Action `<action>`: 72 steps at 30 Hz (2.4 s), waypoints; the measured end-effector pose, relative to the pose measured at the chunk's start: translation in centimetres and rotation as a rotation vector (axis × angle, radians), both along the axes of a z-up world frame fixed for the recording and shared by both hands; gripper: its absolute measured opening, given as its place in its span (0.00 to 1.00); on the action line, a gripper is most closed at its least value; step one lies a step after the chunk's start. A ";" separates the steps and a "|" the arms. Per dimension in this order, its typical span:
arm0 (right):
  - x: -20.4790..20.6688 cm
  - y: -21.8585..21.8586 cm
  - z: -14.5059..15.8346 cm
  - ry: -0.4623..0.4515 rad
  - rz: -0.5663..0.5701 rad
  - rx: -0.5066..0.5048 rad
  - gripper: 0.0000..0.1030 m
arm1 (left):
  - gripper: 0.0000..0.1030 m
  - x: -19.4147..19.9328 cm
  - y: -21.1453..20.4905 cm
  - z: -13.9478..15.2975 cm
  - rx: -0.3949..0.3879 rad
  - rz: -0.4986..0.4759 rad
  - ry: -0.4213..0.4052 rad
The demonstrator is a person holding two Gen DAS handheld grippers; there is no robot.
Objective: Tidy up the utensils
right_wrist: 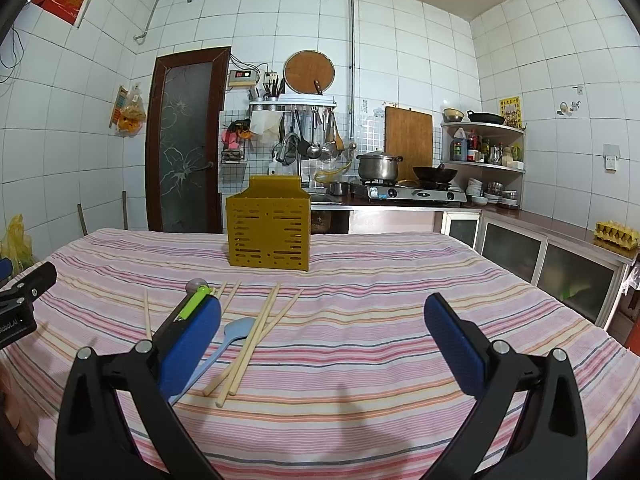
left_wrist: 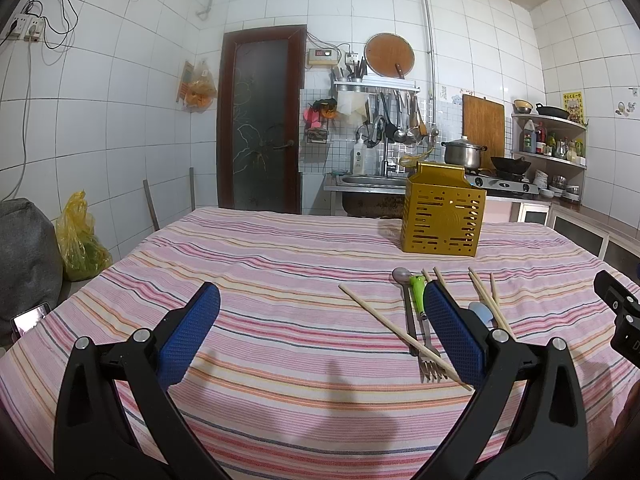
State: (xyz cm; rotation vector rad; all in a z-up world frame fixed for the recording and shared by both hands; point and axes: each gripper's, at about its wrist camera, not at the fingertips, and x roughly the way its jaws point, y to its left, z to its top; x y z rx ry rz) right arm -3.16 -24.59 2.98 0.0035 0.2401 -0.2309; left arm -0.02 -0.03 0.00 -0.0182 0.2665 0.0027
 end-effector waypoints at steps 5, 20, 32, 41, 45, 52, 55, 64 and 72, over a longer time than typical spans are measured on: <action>0.0 0.0 0.0 0.000 0.000 0.000 0.96 | 0.95 0.0 0.0 0.0 0.000 0.000 0.000; 0.0 0.0 -0.1 0.000 0.002 0.000 0.96 | 0.95 0.0 0.0 0.0 0.002 0.000 0.001; 0.8 0.3 -0.2 0.021 -0.004 -0.014 0.96 | 0.95 0.0 -0.1 -0.2 0.009 -0.001 0.000; 0.7 0.9 -0.3 0.027 -0.001 -0.024 0.96 | 0.95 0.5 -0.4 0.0 0.035 0.012 0.030; 1.0 1.1 -0.3 0.049 0.008 -0.023 0.96 | 0.95 1.0 -0.8 -0.2 0.055 0.005 0.062; 1.2 1.6 -0.5 0.078 -0.018 -0.046 0.96 | 0.95 1.8 -1.0 -0.6 0.068 0.003 0.103; 1.1 1.2 -0.5 0.079 -0.019 -0.029 0.96 | 0.95 1.9 -1.2 -0.7 0.075 0.012 0.111; 1.8 0.9 -0.8 0.118 0.009 -0.005 0.96 | 0.95 2.3 -1.5 -1.0 0.089 0.020 0.139; 4.4 0.3 -1.7 0.242 0.040 0.040 0.96 | 0.95 5.3 -1.0 -1.7 0.062 -0.010 0.290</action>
